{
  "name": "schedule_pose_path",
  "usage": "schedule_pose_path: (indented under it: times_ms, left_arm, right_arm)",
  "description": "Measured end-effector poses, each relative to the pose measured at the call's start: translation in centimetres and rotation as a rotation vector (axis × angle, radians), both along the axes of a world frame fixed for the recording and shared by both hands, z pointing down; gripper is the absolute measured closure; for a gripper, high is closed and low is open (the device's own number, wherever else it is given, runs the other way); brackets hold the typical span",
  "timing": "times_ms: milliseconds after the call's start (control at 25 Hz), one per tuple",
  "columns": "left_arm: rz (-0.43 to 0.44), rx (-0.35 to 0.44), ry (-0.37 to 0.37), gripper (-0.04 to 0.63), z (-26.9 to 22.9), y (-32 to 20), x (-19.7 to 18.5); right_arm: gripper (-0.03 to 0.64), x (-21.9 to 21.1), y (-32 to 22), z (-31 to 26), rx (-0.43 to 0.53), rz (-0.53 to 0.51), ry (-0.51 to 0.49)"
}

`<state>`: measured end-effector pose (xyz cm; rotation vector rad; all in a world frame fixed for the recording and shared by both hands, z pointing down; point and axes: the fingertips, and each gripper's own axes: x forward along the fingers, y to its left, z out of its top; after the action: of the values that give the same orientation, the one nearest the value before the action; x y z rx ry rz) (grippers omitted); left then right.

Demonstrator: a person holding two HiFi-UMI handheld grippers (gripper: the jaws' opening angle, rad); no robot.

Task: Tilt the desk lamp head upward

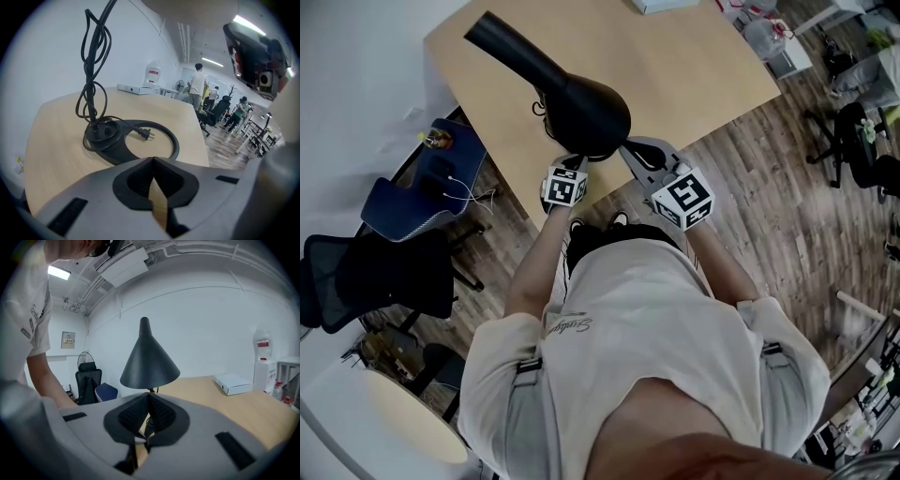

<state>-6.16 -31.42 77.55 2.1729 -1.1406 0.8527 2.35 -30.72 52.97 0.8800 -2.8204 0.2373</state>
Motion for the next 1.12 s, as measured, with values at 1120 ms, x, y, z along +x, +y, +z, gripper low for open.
schedule_pose_path:
  times_ms: [1120]
  left_arm:
    - [0.073,-0.042,-0.057,0.581,0.5,0.0,-0.3]
  right_arm:
    - [0.621,3.2,1.6,-6.7,0.099,0.049,-0.061]
